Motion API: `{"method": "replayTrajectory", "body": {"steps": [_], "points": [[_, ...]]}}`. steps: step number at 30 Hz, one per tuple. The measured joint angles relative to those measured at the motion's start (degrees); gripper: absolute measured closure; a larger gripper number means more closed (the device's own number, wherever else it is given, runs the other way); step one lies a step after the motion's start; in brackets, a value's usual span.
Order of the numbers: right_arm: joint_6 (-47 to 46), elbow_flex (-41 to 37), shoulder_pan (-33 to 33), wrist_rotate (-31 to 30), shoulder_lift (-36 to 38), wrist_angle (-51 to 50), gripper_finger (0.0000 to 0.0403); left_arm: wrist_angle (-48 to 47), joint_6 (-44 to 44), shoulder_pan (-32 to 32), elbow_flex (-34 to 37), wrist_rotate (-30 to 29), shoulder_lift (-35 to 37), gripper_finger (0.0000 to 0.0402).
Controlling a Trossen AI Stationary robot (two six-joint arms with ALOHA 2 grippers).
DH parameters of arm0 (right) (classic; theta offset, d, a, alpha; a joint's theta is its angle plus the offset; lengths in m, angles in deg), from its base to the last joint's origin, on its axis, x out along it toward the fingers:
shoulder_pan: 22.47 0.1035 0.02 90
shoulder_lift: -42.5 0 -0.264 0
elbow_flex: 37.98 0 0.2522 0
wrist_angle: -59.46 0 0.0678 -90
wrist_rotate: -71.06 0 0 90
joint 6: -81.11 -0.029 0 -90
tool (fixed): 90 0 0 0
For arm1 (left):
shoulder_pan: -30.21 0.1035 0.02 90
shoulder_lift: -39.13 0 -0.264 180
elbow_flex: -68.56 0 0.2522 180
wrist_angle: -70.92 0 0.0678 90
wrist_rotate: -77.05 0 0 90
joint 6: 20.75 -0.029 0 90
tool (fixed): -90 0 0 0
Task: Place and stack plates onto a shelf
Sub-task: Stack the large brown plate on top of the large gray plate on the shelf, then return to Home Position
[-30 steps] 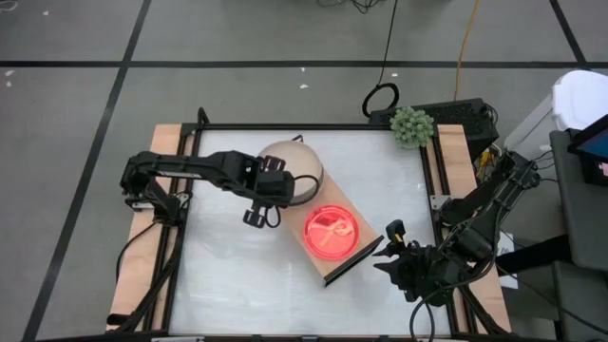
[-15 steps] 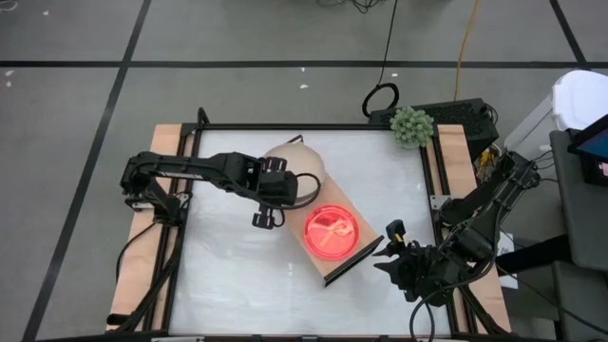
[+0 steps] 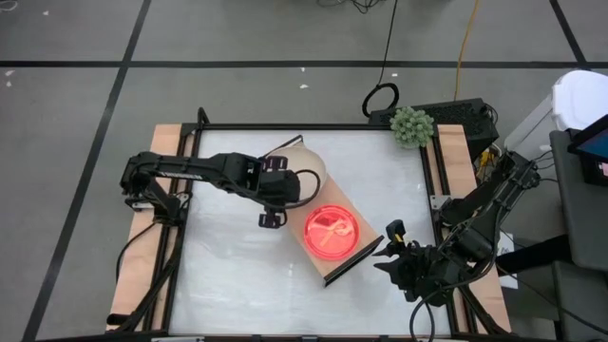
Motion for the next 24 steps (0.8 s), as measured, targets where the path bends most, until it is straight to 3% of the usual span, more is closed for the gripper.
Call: {"method": "replayTrajectory", "body": {"steps": [17, 24], "points": [[1.32, 0.00, -0.02, -3.60, 0.43, -0.02, 0.0296, 3.03, 7.23, -2.50, -1.22, -0.26, 0.47, 0.0218], [6.03, -4.52, -0.02, -5.79, 6.12, 5.24, 0.0349, 8.95, 11.27, -5.52, 0.07, -1.04, 6.33, 0.0218]]}}
